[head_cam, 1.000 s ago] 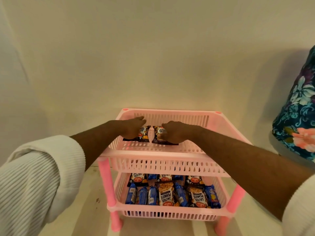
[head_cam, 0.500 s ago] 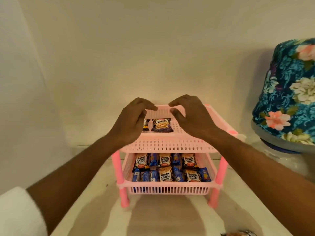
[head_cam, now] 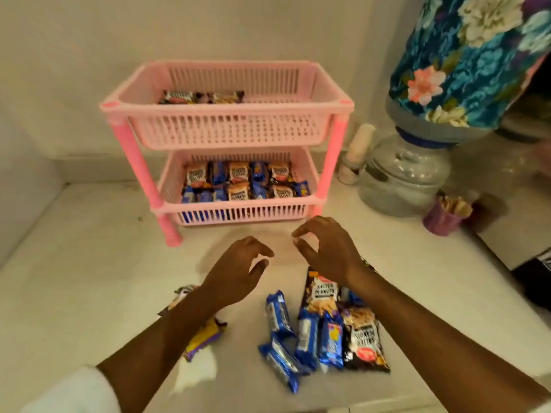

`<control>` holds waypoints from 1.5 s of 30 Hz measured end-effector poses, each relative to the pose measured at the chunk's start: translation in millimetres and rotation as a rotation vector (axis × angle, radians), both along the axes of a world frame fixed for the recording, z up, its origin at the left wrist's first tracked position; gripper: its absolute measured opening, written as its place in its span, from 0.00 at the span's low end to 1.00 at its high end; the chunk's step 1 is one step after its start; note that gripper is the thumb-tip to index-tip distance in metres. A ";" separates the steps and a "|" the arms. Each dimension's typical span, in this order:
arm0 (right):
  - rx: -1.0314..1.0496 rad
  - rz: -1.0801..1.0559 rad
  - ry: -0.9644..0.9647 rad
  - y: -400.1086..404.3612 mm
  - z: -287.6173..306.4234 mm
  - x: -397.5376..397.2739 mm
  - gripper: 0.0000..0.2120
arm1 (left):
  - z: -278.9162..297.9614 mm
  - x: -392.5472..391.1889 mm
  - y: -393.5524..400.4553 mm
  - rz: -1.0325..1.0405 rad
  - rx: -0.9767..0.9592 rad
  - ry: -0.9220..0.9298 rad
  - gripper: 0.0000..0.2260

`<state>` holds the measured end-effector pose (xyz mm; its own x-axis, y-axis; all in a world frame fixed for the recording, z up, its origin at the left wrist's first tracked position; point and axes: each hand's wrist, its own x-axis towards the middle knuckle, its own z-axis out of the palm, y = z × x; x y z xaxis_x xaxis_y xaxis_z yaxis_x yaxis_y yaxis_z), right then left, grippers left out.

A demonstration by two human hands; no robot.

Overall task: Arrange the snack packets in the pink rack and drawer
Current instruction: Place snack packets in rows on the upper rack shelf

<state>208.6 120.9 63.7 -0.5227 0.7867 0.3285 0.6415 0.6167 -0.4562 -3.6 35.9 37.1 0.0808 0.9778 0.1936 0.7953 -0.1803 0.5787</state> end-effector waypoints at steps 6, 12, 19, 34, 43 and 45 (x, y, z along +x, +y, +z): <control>-0.115 -0.247 -0.325 2.0 -60.5 72.8 0.22 | -56.8 57.0 4.2 0.086 -0.335 -0.078 0.15; -0.409 -0.248 -0.220 17.2 -83.9 106.5 0.38 | -74.1 111.4 28.6 0.265 -0.451 0.096 0.27; -0.478 -0.219 -0.191 25.8 -100.9 100.4 0.39 | -81.0 144.2 50.1 0.280 -0.598 0.434 0.36; -0.341 -0.214 -0.062 41.7 -95.7 95.6 0.26 | -90.2 130.3 80.0 0.363 -0.662 0.168 0.26; -0.214 -0.207 0.401 21.8 -68.4 84.8 0.26 | -47.1 95.0 79.1 0.293 -0.539 -0.538 0.17; -0.157 -0.139 0.447 16.7 -55.2 78.1 0.25 | -31.6 86.2 74.4 0.271 -0.504 -0.708 0.25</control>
<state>286.7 137.6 8.5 -0.2447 0.8968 0.3687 0.4333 0.4413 -0.7858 82.6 110.3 5.5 -0.1387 0.9282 -0.3453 0.2023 0.3679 0.9076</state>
